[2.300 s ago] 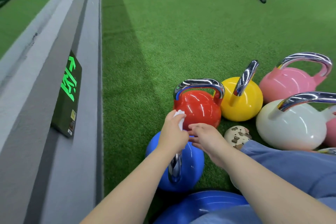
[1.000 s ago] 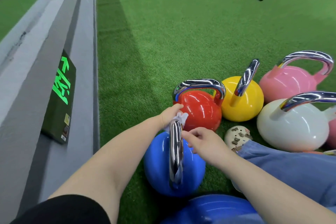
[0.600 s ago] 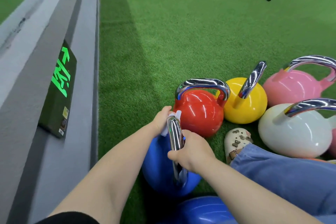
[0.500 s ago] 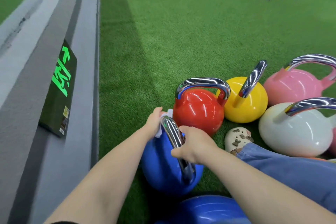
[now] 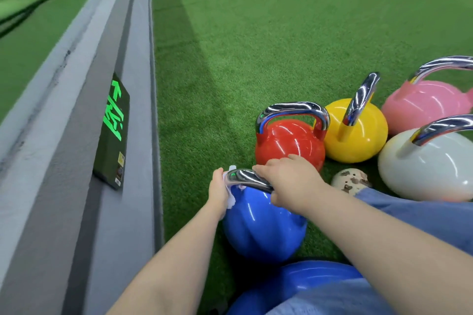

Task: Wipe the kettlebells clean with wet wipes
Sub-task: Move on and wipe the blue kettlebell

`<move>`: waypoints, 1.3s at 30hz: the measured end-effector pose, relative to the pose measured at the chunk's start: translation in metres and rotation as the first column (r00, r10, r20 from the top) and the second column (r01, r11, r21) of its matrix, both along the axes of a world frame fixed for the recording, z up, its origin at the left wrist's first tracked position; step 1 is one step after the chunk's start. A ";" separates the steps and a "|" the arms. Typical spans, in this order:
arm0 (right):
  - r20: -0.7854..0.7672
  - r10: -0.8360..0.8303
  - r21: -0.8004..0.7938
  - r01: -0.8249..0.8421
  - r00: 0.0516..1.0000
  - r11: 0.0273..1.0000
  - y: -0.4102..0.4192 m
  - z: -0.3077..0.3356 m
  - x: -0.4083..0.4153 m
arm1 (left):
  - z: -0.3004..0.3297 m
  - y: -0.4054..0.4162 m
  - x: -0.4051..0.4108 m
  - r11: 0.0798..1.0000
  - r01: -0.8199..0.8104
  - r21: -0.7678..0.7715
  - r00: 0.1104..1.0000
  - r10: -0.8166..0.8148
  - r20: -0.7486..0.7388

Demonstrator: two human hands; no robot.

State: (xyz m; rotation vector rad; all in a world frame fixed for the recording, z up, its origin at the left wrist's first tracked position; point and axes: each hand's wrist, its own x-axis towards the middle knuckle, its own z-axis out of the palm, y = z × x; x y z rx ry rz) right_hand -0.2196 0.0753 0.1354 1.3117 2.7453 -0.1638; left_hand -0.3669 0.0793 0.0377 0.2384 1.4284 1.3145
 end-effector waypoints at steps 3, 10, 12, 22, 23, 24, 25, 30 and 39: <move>-0.197 0.079 0.231 -0.032 0.977 0.972 -0.029 -0.017 0.003 | -0.013 -0.005 0.012 0.979 -0.201 0.027 0.978 0.200 0.063; -0.077 -0.090 -0.340 0.058 0.993 0.939 -0.055 -0.063 0.012 | -0.047 -0.031 0.020 0.982 -0.143 -0.127 0.796 0.038 -0.604; -0.029 -0.049 -0.375 0.034 0.998 0.926 -0.053 -0.067 0.014 | -0.050 -0.034 0.009 0.979 -0.168 -0.112 0.868 0.093 -0.487; 0.121 0.031 -0.432 0.025 0.992 0.902 -0.052 -0.079 0.001 | -0.055 -0.046 -0.015 0.958 0.275 0.082 0.864 -0.209 -0.458; 0.130 0.030 -0.435 0.030 0.991 0.900 -0.052 -0.080 0.001 | -0.058 -0.041 -0.012 0.970 0.233 0.063 0.838 -0.168 -0.519; 0.140 0.031 -0.434 0.033 0.990 0.900 -0.053 -0.080 0.001 | -0.058 -0.036 -0.007 0.978 0.202 0.054 0.824 -0.140 -0.548; 0.154 0.037 -0.428 0.033 0.987 0.903 -0.053 -0.078 0.000 | -0.058 -0.031 -0.003 0.982 0.180 0.063 0.823 -0.116 -0.556; 0.301 0.117 -0.326 -0.013 0.947 0.945 -0.055 -0.081 -0.005 | -0.051 -0.013 0.011 0.998 0.002 0.065 0.827 0.035 -0.561; 0.348 0.163 -0.264 -0.071 0.923 0.962 -0.056 -0.079 -0.006 | -0.036 -0.004 0.028 0.973 -0.232 0.021 0.823 0.207 -0.529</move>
